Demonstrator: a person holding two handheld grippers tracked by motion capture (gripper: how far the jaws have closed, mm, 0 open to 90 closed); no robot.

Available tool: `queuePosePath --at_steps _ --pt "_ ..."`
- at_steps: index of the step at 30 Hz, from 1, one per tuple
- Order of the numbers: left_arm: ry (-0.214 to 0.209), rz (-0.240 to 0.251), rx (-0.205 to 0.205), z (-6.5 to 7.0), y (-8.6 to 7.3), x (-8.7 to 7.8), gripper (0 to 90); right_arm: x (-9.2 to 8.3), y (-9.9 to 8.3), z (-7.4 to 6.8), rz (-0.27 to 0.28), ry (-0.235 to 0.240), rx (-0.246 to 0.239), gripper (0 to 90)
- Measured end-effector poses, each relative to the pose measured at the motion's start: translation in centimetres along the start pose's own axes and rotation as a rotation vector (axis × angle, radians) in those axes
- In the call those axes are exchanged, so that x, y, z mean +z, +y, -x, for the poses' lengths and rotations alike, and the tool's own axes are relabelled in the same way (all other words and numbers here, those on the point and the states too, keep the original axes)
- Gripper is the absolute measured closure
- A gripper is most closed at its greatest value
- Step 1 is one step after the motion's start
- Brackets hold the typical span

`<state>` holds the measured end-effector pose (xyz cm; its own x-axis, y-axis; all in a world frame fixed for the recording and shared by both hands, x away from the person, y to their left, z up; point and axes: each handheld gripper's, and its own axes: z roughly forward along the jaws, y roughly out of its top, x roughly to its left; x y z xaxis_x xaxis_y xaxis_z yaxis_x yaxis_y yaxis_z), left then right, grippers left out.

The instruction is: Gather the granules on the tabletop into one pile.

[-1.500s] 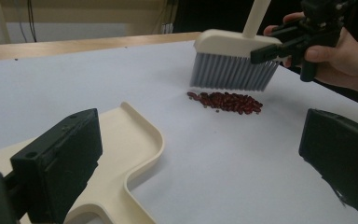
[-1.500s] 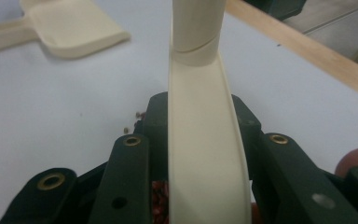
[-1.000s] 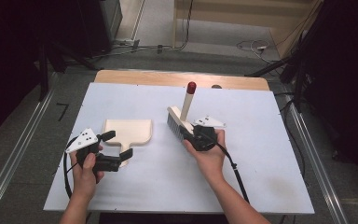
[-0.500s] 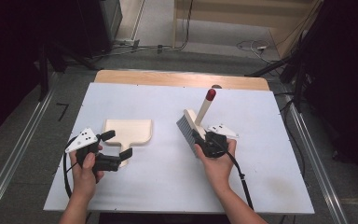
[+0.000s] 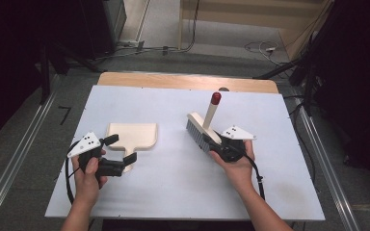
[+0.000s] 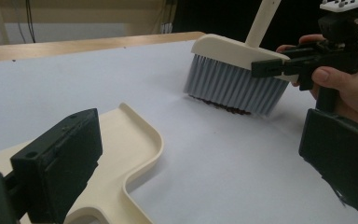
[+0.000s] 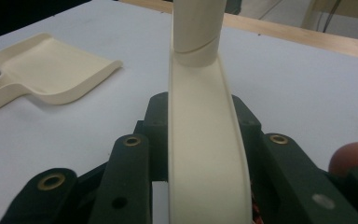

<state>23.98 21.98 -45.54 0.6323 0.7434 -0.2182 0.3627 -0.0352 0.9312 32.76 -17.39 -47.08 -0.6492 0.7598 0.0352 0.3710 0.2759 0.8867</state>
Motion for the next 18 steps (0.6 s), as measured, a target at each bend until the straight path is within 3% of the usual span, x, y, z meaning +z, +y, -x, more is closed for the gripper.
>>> queuePosePath --at_steps 4,11,18 --pt "0.000 0.000 0.002 0.1 0.0 0.1 0.0 -0.4 0.2 0.7 -0.005 0.051 -0.041 65.6" --pt "0.006 0.005 0.003 0.1 -0.1 -0.1 0.0 -2.8 0.6 1.6 0.048 0.121 0.006 65.5" --pt "0.036 0.043 0.000 0.3 0.0 -1.2 0.0 -6.0 -0.2 3.6 0.062 0.078 0.025 65.5"
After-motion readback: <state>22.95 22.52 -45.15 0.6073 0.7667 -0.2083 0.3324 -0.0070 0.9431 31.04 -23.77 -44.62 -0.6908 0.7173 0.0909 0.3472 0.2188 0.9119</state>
